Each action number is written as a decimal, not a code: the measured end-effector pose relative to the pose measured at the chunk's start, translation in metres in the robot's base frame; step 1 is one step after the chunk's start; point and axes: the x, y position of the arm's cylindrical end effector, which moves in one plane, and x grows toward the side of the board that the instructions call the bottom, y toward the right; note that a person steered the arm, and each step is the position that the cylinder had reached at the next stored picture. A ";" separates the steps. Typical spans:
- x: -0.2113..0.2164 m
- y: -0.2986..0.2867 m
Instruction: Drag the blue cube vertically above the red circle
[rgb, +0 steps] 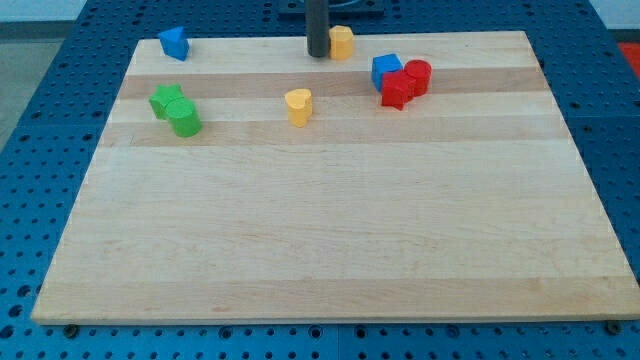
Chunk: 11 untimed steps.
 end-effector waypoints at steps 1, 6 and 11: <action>-0.004 0.000; 0.000 -0.018; 0.074 0.070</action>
